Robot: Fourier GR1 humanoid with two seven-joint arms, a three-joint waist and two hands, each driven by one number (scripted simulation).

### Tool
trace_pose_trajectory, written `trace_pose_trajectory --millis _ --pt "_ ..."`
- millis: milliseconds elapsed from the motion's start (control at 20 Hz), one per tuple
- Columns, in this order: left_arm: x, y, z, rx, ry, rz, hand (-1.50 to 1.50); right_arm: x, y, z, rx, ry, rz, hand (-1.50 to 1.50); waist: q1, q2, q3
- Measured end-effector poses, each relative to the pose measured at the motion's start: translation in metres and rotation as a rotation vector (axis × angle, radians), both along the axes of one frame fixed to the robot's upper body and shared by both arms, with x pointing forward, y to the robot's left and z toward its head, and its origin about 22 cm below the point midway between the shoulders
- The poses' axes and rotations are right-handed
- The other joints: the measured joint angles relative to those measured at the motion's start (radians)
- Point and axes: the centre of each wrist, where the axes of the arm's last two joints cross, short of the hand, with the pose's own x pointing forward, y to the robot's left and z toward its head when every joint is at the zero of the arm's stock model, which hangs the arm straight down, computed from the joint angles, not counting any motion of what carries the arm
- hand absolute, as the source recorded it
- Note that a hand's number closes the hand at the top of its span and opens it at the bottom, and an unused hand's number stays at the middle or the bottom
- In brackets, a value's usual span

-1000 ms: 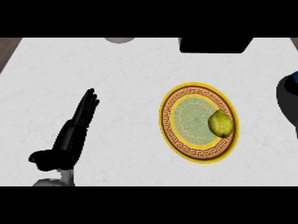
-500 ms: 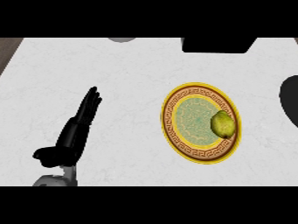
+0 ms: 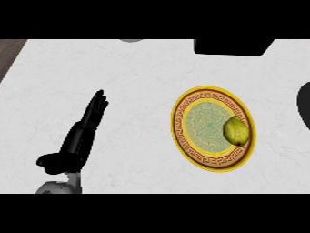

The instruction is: Pick the can from the plate and place it in the pan

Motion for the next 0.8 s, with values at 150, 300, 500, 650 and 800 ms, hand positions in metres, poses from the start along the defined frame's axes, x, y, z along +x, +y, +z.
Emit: trace_pose_trajectory --millis 150,300,500,650,800 --pt "0.002 -0.004 0.001 -0.003 0.002 -0.003 0.00 0.002 0.002 -0.004 0.104 -0.004 0.062 -1.50 0.002 0.002 0.001" --pt "0.002 -0.004 0.001 -0.006 0.000 -0.006 0.00 0.000 0.000 -0.004 0.132 -0.047 0.099 -1.50 0.005 0.004 0.002" --pt "0.004 -0.003 0.002 -0.006 -0.002 0.005 0.00 0.003 -0.001 0.003 0.109 -0.207 0.113 -1.50 -0.001 0.002 0.002" --pt "0.004 -0.001 0.002 -0.005 -0.001 0.009 0.00 0.000 -0.004 0.003 0.102 -0.327 0.103 -1.50 -0.007 -0.001 0.001" --pt "0.002 0.006 0.000 -0.002 0.003 0.016 0.00 -0.009 -0.013 0.003 0.137 -0.425 0.099 -1.50 -0.015 -0.005 0.000"
